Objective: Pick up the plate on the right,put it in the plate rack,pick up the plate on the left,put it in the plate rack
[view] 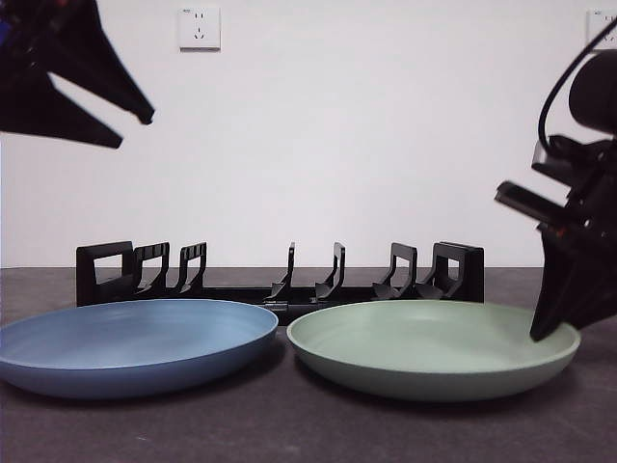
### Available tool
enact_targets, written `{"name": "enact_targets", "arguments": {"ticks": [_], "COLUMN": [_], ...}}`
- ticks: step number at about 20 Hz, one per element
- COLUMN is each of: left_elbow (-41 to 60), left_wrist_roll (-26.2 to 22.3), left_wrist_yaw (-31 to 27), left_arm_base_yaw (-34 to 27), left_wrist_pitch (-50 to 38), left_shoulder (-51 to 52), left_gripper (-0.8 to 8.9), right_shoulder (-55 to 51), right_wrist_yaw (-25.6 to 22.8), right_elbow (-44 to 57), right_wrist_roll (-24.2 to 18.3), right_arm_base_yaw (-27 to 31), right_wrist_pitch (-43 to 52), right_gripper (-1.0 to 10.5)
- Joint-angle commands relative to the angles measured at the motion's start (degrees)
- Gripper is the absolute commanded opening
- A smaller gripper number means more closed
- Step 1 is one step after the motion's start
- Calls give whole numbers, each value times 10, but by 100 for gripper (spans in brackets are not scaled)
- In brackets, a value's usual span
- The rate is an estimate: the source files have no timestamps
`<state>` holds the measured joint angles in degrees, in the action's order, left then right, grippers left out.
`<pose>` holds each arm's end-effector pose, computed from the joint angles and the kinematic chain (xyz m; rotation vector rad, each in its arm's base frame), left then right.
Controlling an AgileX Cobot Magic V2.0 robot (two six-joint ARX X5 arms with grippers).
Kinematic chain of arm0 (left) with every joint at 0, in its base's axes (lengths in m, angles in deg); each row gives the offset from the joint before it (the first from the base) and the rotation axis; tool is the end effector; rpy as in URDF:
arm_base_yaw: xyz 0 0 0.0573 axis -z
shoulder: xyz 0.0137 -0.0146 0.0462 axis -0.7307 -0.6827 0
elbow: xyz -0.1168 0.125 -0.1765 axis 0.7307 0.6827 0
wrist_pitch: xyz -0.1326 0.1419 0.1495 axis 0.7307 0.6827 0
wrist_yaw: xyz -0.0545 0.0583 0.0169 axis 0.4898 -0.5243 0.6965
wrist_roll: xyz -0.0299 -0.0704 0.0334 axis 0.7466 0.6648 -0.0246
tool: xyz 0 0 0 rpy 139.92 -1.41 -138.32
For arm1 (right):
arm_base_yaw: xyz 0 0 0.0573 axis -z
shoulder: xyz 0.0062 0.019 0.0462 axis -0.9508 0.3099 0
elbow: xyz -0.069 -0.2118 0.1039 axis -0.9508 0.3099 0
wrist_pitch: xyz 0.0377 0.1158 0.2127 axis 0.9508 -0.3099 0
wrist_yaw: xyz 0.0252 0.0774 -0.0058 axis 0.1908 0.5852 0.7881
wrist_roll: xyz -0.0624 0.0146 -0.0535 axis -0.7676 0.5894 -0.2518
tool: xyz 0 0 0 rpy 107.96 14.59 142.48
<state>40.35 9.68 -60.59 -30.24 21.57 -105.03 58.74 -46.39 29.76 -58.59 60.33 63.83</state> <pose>0.2280 -0.1021 0.2315 -0.1182 0.6096 -0.7288 0.2602 0.0773 0.1129 0.2879 1.1585 0.3509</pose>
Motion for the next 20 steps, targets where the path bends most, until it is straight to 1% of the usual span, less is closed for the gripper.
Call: {"name": "enact_targets", "arguments": {"ticks": [1, 2, 4, 5, 6, 7, 9, 10, 12, 14, 15, 18, 20], "left_elbow": [-26, -37, -63, -71, -77, -79, -79, -79, -79, -80, -80, -80, -80], "left_wrist_roll": [-111, -144, -230, -256, -272, -286, -310, -316, -341, -360, -370, -375, -388], "left_wrist_yaw": [13, 13, 3, -21, -59, -101, -183, -219, -273, -289, -291, -297, -315], "left_arm_base_yaw": [36, 59, 128, 167, 208, 250, 330, 363, 414, 442, 451, 460, 460], "left_wrist_pitch": [25, 42, 88, 103, 112, 114, 115, 115, 115, 114, 114, 114, 113], "left_shoulder": [0, 0, 0, 0, 0, 0, -9, -18, -45, -77, -94, -143, -166], "left_gripper": [252, 252, 252, 252, 252, 252, 251, 251, 251, 250, 250, 249, 246], "right_shoulder": [-32, -41, -54, -55, -55, -55, -55, -55, -55, -55, -55, -55, -56], "right_wrist_yaw": [2, 2, 2, 2, 3, 19, 69, 78, 77, 79, 90, 121, 120], "right_elbow": [-22, -32, -59, -73, -85, -93, -97, -97, -98, -98, -98, -98, -98], "right_wrist_roll": [-2, -2, -3, -5, -14, -20, -20, -20, -20, -20, -20, -24, -31], "right_arm_base_yaw": [-1, -1, -1, -1, -1, -3, -7, -9, -21, -30, -31, -31, -31], "right_wrist_pitch": [-26, -41, -85, -109, -132, -146, -150, -152, -163, -166, -169, -176, -185], "right_gripper": [-11, -11, -11, -11, -11, -10, -11, -11, -11, -11, -11, -10, -10]}}
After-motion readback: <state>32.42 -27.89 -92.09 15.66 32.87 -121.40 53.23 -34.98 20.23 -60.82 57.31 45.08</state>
